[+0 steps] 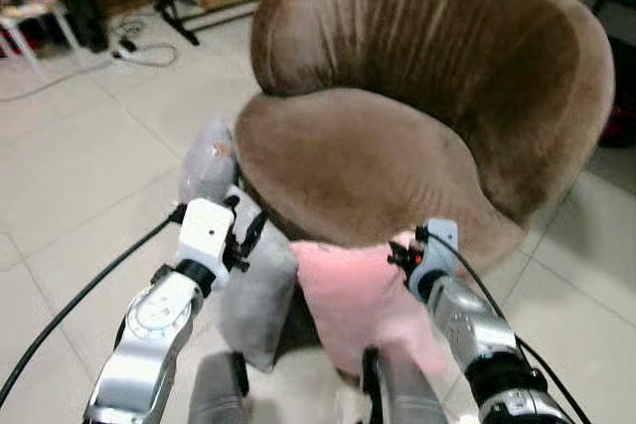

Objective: Move the pillow to the sofa from floor

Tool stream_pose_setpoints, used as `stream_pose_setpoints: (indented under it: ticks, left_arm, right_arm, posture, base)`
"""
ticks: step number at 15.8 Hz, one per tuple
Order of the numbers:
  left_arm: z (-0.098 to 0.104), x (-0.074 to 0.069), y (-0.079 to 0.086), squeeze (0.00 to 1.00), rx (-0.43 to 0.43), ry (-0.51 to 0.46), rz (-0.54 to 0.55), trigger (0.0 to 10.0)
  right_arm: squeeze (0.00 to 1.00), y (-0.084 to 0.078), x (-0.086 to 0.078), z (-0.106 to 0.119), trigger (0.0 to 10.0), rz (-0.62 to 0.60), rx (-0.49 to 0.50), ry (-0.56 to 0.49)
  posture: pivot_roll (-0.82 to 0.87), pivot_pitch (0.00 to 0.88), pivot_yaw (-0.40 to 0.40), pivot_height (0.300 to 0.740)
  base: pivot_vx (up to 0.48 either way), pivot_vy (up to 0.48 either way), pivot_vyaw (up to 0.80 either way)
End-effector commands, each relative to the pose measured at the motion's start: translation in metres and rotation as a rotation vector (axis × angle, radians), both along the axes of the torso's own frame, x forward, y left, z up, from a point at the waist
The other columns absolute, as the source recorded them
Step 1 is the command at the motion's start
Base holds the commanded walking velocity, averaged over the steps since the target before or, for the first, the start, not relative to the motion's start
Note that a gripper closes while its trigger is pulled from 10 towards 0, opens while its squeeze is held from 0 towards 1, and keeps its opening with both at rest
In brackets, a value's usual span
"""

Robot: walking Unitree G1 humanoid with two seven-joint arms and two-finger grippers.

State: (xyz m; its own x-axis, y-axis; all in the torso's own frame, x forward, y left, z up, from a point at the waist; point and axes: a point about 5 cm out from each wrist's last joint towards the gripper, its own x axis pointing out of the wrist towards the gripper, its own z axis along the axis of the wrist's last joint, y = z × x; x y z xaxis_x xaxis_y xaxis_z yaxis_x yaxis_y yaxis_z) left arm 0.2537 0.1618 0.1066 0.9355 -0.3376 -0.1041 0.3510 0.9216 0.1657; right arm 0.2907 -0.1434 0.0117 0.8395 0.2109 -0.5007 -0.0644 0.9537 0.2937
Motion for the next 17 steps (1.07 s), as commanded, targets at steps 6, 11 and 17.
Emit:
stream_pose_setpoints:
  ticks: [6,11,17]
  left_arm:
    - [0.002,0.005,-0.002,0.0,0.004,-0.014,-0.006,10.0]
    - [0.032,0.028,-0.007,0.0,-0.011,-0.177,0.042,10.0]
    - [0.034,0.015,0.002,0.0,0.054,-0.211,0.116,10.0]
  right_arm:
    - [0.0,-0.014,0.019,0.024,10.0,-0.08,0.003,-0.115]
    - [0.0,-0.044,-0.004,0.103,10.0,-0.203,0.089,-0.394]
    - [0.0,-0.021,-0.013,0.12,10.0,-0.233,0.048,-0.466]
  posture:
    - [-0.06,0.0,-0.042,0.74]
    - [-0.13,0.0,0.039,0.74]
    - [-0.12,0.0,0.033,0.74]
  base:
    - [0.0,0.0,0.0]
    - [0.0,0.0,0.0]
    - [0.0,0.0,0.0]
